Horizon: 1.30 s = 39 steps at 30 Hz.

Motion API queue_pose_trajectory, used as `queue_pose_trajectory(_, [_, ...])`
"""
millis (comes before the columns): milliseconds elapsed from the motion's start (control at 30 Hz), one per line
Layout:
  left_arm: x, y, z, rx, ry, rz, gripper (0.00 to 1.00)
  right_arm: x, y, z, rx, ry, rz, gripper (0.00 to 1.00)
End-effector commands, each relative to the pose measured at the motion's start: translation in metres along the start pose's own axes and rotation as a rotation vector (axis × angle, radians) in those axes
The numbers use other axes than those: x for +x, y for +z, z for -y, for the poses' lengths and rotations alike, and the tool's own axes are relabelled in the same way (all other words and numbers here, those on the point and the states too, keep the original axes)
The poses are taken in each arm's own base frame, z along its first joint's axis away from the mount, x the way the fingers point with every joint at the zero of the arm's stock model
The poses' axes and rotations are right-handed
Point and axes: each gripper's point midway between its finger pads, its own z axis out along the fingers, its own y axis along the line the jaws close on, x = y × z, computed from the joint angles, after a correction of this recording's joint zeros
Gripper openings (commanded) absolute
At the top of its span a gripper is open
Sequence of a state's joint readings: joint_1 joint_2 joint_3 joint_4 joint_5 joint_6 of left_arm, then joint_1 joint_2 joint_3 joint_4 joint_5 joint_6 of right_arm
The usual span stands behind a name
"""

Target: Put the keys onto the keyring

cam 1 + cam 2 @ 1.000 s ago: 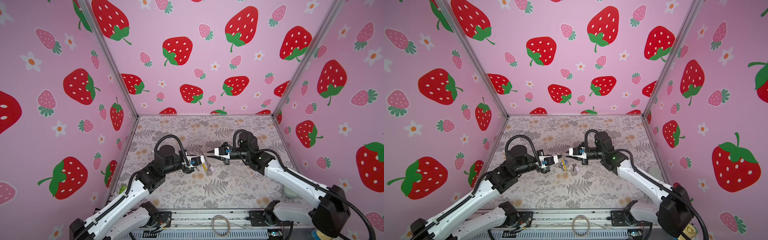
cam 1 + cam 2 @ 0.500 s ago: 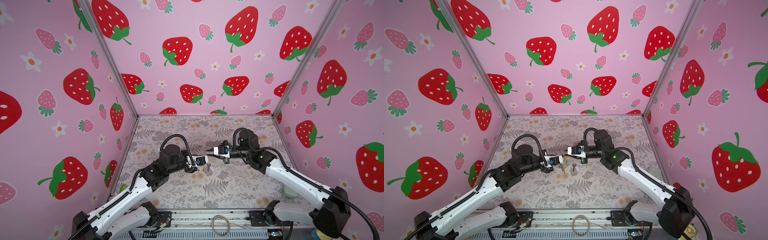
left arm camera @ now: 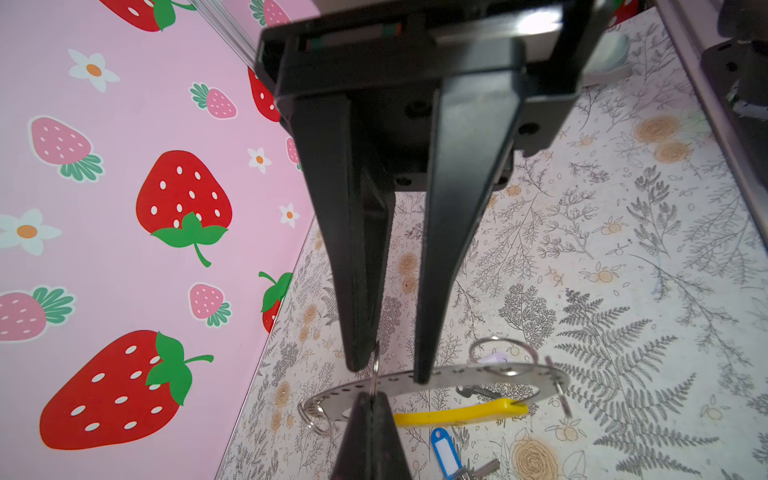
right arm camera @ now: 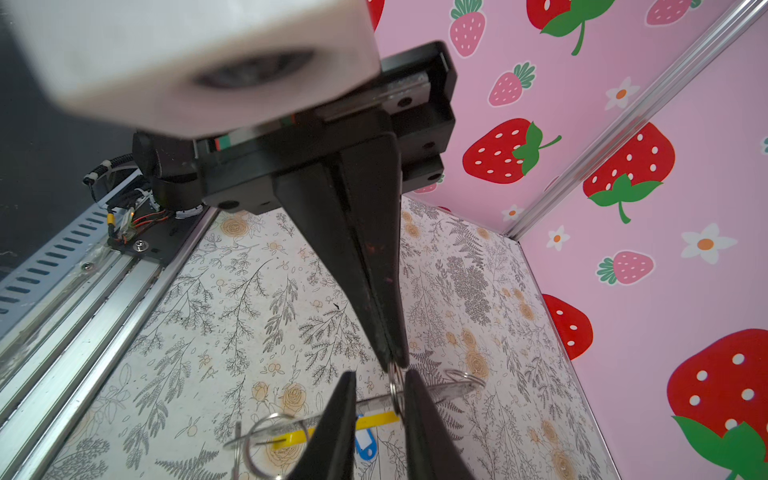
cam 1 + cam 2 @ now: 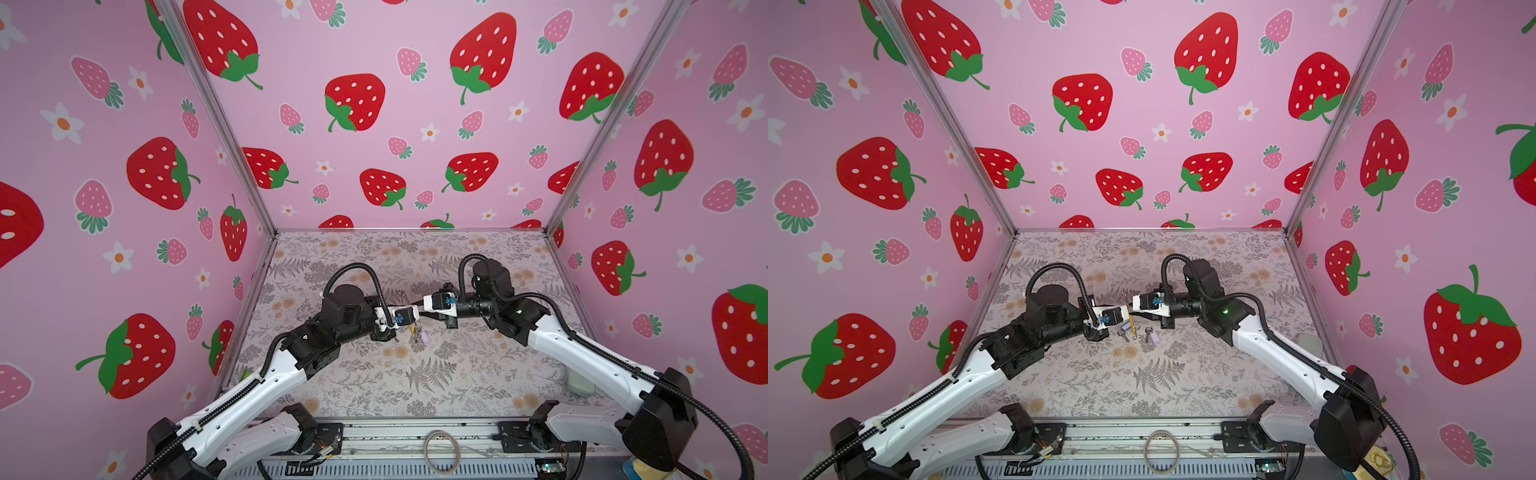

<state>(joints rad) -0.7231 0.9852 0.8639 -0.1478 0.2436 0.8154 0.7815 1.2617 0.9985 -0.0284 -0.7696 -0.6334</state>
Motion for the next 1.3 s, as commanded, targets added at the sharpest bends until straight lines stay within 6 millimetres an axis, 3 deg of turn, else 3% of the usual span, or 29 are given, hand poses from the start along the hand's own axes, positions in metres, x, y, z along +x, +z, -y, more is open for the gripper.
queue_pose_trajectory(0, [-0.017, -0.006, -0.010, -0.014, 0.028, 0.032, 0.00, -0.005, 0.001, 0.004, -0.005, -0.029, -0.003, 0.22])
queue_pose_trajectory(400, [-0.021, -0.007, -0.009, -0.003, 0.035, 0.033, 0.00, 0.000, 0.004, 0.004, -0.006, -0.025, -0.016, 0.00])
queue_pose_trajectory(567, [-0.022, -0.010, -0.008, -0.018, 0.010, 0.054, 0.02, -0.004, 0.003, 0.004, 0.007, -0.027, 0.018, 0.00])
queue_pose_trajectory(633, [-0.019, -0.013, -0.008, -0.049, -0.012, 0.060, 0.21, -0.008, 0.003, 0.004, 0.011, -0.022, 0.046, 0.00])
queue_pose_trajectory(700, [-0.015, -0.016, -0.006, -0.065, -0.029, 0.067, 0.26, -0.012, 0.004, 0.005, 0.015, -0.011, 0.078, 0.00])
queue_pose_trajectory(933, [-0.007, -0.026, -0.005, -0.086, -0.142, 0.125, 0.26, -0.025, 0.006, 0.003, -0.017, 0.009, 0.169, 0.00])
queue_pose_trajectory(1267, [-0.010, -0.022, -0.009, -0.055, -0.259, 0.220, 0.24, -0.040, 0.004, 0.000, -0.037, -0.007, 0.260, 0.00])
